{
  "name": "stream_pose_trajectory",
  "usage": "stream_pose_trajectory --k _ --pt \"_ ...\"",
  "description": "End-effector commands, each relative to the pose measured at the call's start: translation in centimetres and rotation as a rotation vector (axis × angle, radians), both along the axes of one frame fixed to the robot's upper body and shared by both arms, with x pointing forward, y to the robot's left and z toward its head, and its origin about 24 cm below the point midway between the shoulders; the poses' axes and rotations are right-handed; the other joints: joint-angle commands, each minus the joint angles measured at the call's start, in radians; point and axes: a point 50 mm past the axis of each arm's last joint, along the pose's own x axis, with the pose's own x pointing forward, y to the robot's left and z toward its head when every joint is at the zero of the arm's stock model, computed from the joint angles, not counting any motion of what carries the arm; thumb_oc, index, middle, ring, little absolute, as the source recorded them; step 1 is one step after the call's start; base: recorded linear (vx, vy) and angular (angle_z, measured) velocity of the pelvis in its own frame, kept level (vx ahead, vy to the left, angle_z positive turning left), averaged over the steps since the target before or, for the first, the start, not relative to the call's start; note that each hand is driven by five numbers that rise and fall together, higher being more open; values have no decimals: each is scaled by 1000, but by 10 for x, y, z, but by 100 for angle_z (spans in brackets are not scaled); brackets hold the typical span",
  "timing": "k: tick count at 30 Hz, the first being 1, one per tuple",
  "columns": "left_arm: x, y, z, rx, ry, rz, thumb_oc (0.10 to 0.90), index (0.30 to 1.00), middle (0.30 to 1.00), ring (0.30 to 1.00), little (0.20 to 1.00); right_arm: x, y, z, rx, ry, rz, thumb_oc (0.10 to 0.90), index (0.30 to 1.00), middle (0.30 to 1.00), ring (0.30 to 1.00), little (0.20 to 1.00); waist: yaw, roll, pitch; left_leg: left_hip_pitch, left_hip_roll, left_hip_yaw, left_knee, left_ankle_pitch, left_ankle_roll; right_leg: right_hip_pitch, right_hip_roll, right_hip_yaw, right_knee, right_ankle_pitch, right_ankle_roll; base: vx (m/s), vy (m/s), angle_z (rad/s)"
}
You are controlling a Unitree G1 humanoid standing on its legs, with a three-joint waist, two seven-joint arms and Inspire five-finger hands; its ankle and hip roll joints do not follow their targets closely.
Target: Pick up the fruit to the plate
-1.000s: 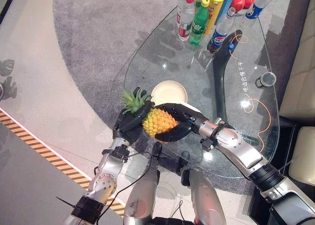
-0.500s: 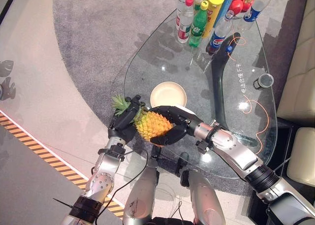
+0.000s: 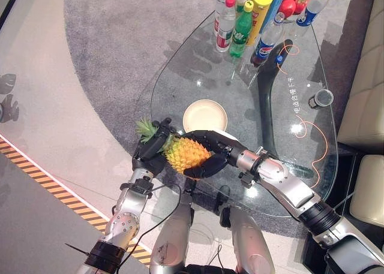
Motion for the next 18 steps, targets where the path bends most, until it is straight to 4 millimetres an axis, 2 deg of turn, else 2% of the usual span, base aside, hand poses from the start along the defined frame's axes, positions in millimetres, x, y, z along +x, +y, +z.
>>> stream_pose_trajectory --k 1,9,10,11,18 --pt "-6 -31 76 -189 -471 -146 100 300 300 300 200 -25 47 38 157 -127 252 100 300 300 300 200 -13 -33 -25 11 -61 30 116 -104 26 93 2 59 -156 90 57 0 0 0" --pt "-7 -28 76 -198 -479 -124 100 300 300 300 200 -17 36 29 141 -117 116 100 300 300 300 200 -17 -33 -25 14 -53 40 107 -100 22 93 -1 47 -156 90 58 0 0 0" --pt "-7 -27 76 -199 -480 -123 100 300 300 300 200 -16 34 28 141 -118 97 525 665 665 665 625 -17 -33 -25 14 -53 41 107 -100 22 93 -1 47 -157 90 58 0 0 0" --pt "-6 -26 76 -200 -482 -121 100 300 300 300 200 -14 30 27 135 -124 58 800 900 900 900 900 -19 -35 -25 13 -51 43 105 -99 21 92 -2 45 -158 91 59 0 0 0" --pt "-6 -25 77 -195 -491 -109 100 300 300 300 200 -7 17 24 147 -133 -56 800 900 900 900 900 -25 -39 -25 10 -50 50 99 -100 24 84 -1 47 -161 94 61 0 0 0"
